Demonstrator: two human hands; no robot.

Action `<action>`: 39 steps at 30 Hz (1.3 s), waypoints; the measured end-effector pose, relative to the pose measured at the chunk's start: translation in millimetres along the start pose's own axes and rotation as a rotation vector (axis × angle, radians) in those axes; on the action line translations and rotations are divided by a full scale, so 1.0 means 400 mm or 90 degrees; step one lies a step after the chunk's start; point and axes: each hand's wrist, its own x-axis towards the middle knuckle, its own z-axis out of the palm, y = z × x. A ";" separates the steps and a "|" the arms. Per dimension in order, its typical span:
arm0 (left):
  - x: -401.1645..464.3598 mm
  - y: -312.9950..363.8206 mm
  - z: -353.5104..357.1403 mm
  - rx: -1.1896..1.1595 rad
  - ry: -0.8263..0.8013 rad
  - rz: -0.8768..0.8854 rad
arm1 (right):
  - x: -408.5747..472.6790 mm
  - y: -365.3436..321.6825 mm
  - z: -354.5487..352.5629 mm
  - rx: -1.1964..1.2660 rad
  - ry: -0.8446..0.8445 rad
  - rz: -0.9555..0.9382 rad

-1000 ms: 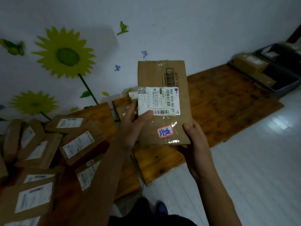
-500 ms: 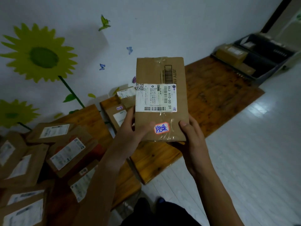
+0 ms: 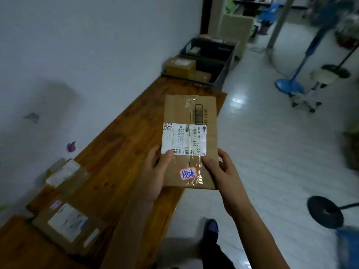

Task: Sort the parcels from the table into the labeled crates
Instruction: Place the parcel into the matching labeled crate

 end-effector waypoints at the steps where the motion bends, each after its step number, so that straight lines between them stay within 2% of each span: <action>1: 0.042 0.015 0.052 0.004 -0.022 -0.002 | 0.033 -0.007 -0.041 0.020 0.028 -0.003; 7: 0.287 0.103 0.352 0.032 -0.115 0.002 | 0.245 -0.059 -0.278 0.093 0.137 -0.026; 12: 0.469 0.201 0.642 0.026 -0.148 0.051 | 0.450 -0.158 -0.505 0.103 0.156 -0.069; 19: 0.710 0.304 0.945 0.040 -0.214 0.077 | 0.702 -0.260 -0.754 0.124 0.206 -0.077; 28: 1.155 0.364 1.220 -0.015 -0.252 0.065 | 1.171 -0.357 -0.957 0.092 0.245 -0.077; 39: 1.717 0.548 1.548 -0.012 -0.268 0.032 | 1.748 -0.566 -1.186 0.086 0.284 -0.056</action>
